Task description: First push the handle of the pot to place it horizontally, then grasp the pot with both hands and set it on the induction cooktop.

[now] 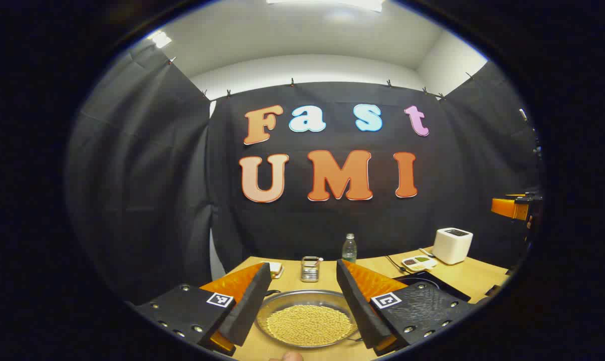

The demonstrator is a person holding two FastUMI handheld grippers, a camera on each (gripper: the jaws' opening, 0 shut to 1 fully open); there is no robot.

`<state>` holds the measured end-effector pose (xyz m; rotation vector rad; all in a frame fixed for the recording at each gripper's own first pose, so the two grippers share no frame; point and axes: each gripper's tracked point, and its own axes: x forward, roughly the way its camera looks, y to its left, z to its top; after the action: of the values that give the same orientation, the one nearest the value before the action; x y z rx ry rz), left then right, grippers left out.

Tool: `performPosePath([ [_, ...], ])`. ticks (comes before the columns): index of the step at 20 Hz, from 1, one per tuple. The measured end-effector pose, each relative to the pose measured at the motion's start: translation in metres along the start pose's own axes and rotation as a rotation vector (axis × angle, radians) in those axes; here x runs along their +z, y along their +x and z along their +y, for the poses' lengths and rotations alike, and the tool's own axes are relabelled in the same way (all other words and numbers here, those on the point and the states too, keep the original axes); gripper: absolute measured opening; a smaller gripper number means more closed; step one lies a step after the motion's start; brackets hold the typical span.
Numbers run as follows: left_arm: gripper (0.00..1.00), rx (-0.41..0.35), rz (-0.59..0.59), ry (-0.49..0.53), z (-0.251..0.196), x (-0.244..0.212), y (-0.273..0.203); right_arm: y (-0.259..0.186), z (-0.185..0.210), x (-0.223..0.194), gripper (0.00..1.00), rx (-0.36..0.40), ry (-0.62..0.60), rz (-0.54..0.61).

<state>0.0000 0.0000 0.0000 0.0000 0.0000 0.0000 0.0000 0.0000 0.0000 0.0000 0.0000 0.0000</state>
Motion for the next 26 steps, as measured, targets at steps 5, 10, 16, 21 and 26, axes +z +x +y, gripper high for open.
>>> performPosePath([
  [5,0.84,-0.042,-0.038,-0.077,-0.004,0.018,-0.001,-0.004,-0.009,-0.001,1.00,-0.010,0.016,0.018],
  [10,0.84,-0.049,-0.051,-0.052,-0.007,0.025,-0.010,-0.009,-0.011,-0.001,0.95,-0.012,0.023,0.021],
  [16,0.84,-0.075,-0.065,-0.050,-0.020,0.030,-0.010,-0.016,-0.010,-0.003,0.95,0.000,-0.003,0.027],
  [21,0.84,-0.063,-0.072,-0.051,-0.019,0.032,-0.010,-0.016,-0.016,-0.003,0.95,-0.007,0.022,0.026],
  [26,0.84,-0.053,-0.069,-0.075,-0.011,0.032,-0.007,-0.013,-0.022,-0.009,0.95,-0.015,0.030,0.039],
])
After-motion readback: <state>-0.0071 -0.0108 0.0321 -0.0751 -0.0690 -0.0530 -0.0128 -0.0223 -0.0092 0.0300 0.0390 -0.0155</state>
